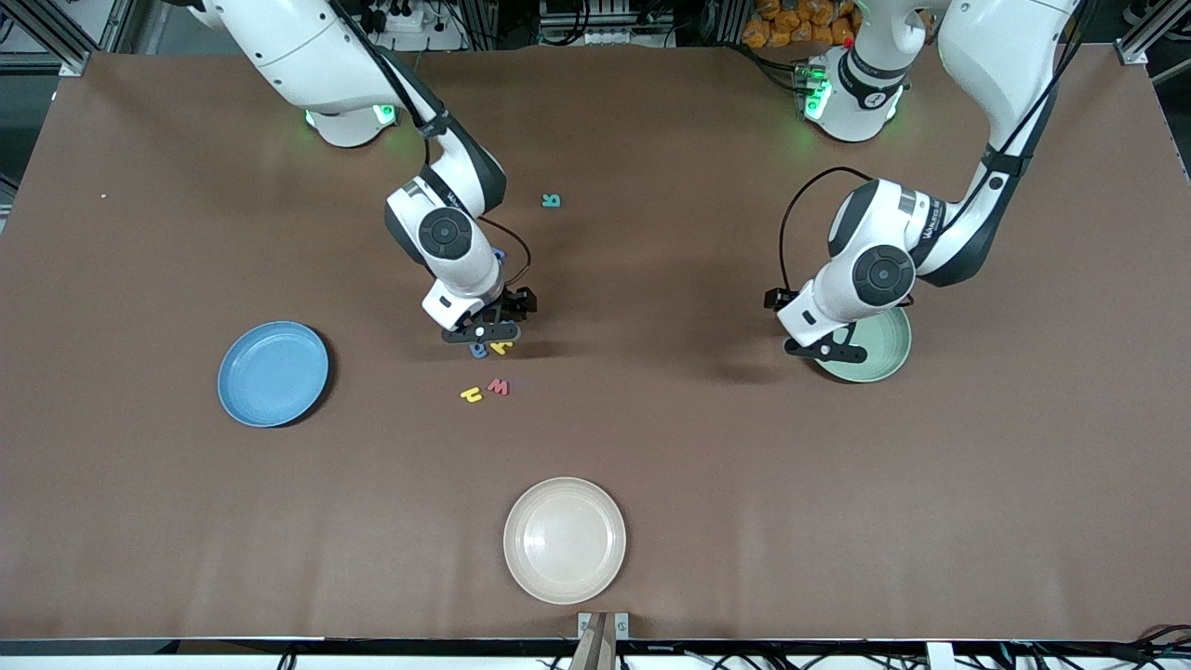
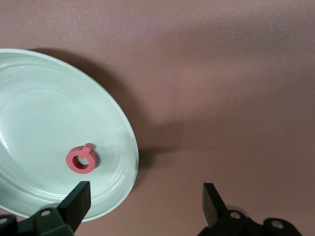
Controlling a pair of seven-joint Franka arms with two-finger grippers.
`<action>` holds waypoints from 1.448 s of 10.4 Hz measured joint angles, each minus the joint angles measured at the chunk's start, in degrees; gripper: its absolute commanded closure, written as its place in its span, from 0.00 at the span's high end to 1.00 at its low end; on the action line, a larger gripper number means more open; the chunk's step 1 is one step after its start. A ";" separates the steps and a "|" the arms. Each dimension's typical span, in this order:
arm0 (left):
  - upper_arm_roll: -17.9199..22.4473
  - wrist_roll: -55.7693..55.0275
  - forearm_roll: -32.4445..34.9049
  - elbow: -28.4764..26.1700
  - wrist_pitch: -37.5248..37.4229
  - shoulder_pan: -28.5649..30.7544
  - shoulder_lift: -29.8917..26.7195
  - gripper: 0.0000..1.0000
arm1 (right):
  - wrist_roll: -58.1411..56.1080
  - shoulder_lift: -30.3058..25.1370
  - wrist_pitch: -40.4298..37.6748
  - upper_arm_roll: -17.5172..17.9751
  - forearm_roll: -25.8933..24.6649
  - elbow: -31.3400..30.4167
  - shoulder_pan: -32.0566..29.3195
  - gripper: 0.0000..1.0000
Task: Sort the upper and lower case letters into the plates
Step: 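Release the pink letter on the green plate while the right gripper grasps blue E, then carry the blue E to the blue plate while the left gripper reaches teal letter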
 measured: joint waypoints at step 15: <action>-0.01 -0.09 0.00 0.01 0.00 -0.08 0.34 1.00 | 3.70 2.73 0.29 -1.37 -1.00 3.35 0.63 0.05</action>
